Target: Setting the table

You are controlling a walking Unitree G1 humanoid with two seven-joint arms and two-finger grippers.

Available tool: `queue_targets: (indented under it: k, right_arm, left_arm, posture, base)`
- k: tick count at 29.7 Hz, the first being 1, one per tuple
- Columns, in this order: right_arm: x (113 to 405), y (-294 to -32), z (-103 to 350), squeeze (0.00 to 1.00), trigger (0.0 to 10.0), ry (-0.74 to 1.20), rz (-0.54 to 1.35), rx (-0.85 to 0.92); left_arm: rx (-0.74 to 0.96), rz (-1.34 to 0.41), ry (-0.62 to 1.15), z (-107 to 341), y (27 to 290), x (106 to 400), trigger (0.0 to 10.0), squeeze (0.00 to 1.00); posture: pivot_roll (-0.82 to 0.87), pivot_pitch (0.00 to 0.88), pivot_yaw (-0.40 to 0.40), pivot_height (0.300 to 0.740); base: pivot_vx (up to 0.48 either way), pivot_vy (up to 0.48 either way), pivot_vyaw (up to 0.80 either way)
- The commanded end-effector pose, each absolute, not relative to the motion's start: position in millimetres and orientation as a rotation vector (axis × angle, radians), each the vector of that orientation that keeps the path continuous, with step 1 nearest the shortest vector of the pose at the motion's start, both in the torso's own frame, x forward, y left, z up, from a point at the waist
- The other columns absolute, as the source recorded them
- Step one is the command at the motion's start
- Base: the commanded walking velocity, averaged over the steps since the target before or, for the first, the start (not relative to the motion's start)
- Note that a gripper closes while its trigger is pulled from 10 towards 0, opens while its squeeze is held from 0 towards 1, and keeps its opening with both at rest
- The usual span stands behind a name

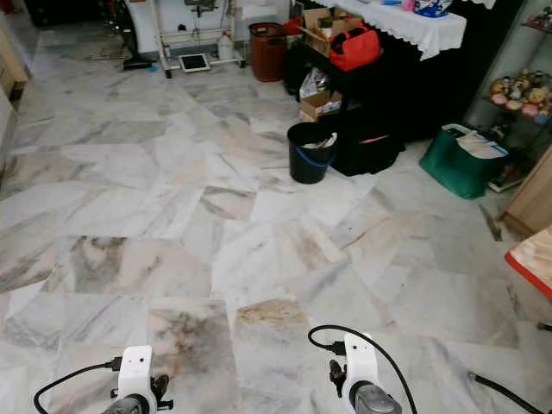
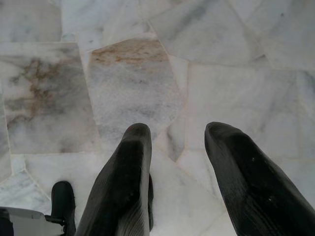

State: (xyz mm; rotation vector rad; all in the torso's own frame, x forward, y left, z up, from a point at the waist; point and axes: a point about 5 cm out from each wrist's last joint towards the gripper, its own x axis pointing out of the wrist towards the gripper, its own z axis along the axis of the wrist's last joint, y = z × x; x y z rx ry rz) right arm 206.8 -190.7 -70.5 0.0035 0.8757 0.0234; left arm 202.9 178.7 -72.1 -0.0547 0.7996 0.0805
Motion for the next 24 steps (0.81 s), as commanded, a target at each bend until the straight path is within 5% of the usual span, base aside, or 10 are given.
queue_targets:
  k: [1, 14, 24]
  right_arm:
    - [207.2, -190.4, -70.7, 0.00, 10.0, 0.882, 0.012, 0.008]
    - [205.7, -191.8, -71.5, 0.00, 10.0, 0.886, -0.010, 0.006]
    - [206.7, -191.2, -71.0, 0.00, 10.0, 0.883, -0.008, 0.004]
  left_arm:
    - [-0.041, 0.080, 0.811, -72.8, 181.0, 202.0, 10.0, 0.00]
    - [0.001, 0.053, 0.802, -70.8, 181.0, 205.3, 10.0, 0.00]
    - [0.018, 0.042, 0.801, -71.1, 179.7, 204.7, 10.0, 0.00]
  posture:
    - [0.03, 0.000, -0.019, 0.740]
    - [0.03, 0.000, -0.011, 0.740]
    - [0.03, 0.000, -0.014, 0.740]
  base:
    - [0.000, 0.000, -0.63]
    - [0.000, -0.145, -0.63]
    - [0.000, -0.400, -0.63]
